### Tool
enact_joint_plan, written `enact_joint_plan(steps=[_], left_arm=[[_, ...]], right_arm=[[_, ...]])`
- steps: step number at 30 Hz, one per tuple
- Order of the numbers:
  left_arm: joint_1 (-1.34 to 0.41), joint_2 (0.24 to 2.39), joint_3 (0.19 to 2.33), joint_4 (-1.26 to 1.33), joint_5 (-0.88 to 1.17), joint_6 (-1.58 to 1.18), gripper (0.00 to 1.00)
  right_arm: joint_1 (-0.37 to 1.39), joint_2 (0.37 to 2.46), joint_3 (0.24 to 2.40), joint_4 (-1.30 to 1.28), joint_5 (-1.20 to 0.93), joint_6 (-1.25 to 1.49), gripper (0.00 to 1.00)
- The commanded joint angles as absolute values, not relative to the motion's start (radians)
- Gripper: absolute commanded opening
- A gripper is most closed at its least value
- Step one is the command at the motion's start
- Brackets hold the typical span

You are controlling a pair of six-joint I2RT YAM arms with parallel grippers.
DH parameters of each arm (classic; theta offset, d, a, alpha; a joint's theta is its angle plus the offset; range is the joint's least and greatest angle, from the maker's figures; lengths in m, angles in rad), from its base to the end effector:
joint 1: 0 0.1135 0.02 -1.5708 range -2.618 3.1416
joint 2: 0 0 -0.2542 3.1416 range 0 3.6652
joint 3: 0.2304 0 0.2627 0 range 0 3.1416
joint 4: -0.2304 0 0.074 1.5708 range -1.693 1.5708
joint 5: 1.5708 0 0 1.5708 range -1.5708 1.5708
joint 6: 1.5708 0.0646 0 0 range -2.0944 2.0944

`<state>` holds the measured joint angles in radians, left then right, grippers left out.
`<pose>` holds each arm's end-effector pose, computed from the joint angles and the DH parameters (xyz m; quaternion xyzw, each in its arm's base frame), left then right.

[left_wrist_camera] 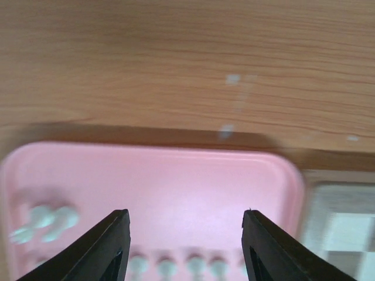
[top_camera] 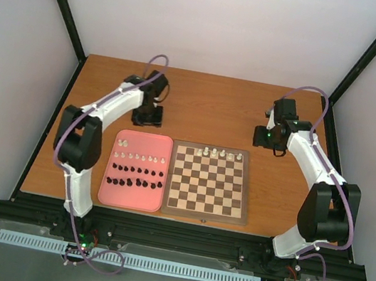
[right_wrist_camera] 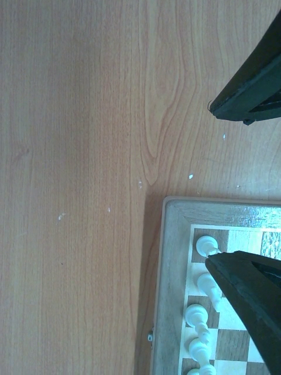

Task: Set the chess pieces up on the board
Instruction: Pick up the chess piece from the storage box.

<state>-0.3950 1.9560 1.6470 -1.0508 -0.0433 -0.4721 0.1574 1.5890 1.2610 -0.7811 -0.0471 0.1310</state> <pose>0.3762 -0.1538 0.1930 -0.0406 0.9934 -0.0247 0.1046 0.3430 0.0575 0.2180 -0.0182 0.9730 0.0556 0.2231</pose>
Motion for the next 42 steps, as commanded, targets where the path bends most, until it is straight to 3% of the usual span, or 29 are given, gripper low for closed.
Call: enact_joint_plan(steps=[1, 7, 15, 18, 36, 42], left_arm=[[-0.293, 1.871, 1.550, -1.040, -0.100, -0.460, 0.54], [-0.179, 1.821, 1.459, -0.994, -0.081, -0.445, 0.49], [-0.172, 1.826, 1.408, -0.961, -0.068, -0.422, 0.46], [-0.171, 1.831, 1.393, -0.947, -0.057, -0.413, 0.38], [-0.171, 1.843, 1.285, -0.898, -0.052, -0.369, 0.37], [-0.172, 1.853, 1.283, -0.897, -0.048, -0.369, 0.32]], right_arm=[[0.149, 1.561, 1.259, -0.779, -0.068, 0.123, 0.62], [0.149, 1.566, 1.264, -0.779, -0.078, 0.124, 0.62], [0.150, 1.565, 1.260, -0.785, -0.073, 0.125, 0.61], [0.149, 1.562, 1.258, -0.787, -0.071, 0.126, 0.61], [0.150, 1.545, 1.227, -0.784, -0.069, 0.130, 0.61], [0.149, 1.541, 1.224, -0.783, -0.064, 0.131, 0.61]])
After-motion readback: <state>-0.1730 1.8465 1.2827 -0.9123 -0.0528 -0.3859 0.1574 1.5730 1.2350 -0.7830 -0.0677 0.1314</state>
